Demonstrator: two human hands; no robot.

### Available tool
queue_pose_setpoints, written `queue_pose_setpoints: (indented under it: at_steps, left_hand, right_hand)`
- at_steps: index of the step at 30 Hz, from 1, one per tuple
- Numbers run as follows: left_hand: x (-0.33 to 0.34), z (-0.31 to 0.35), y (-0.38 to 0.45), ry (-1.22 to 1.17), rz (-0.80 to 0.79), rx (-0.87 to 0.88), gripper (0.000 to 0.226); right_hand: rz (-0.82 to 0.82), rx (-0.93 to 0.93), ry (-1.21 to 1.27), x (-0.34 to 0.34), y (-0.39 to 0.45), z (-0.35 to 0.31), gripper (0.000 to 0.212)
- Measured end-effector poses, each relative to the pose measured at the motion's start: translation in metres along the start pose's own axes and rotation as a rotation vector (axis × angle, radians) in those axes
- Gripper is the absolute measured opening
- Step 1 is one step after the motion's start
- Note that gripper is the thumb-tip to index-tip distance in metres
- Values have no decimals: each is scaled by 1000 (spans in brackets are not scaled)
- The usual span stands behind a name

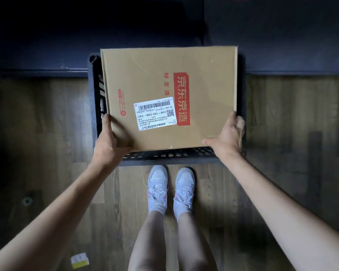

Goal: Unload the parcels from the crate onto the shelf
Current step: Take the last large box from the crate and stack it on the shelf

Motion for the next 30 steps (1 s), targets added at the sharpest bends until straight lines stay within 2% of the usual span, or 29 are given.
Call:
queue_pose_setpoints:
  at_steps: [10,14,18,23,27,30]
  left_hand:
    - [-97,66,-104,-78,92,81,88]
    - [-138,94,-150,-65,91,67,84]
    - [-172,119,-194,-152,128,73,83]
    - [-222,146,-234,-260,203,130,46]
    - [-259,170,-263,-318,252,145,38]
    - [-286,186,-283,-346,280,193,42]
  right_hand:
    - [119,-84,178,-108,-77,-53,118]
    - [137,-91,234,-154,-119,-73,116]
    - [155,-141,282,-192,-153,-99,114]
    - [258,-201,349,-249,-191,-127,113]
    - [332,-257,394,-295,-224,-145,108]
    - [356,-281,419,-323,-247,-154,104]
Point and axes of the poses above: each hand's wrist, its own y-axis towards the middle knuckle, its own x-axis out of the palm, z = x × y, the point moved 5 cm from there along y, towards the middle knuckle, and after that the axes turned 1 degree about y, right-handed, at the moved point
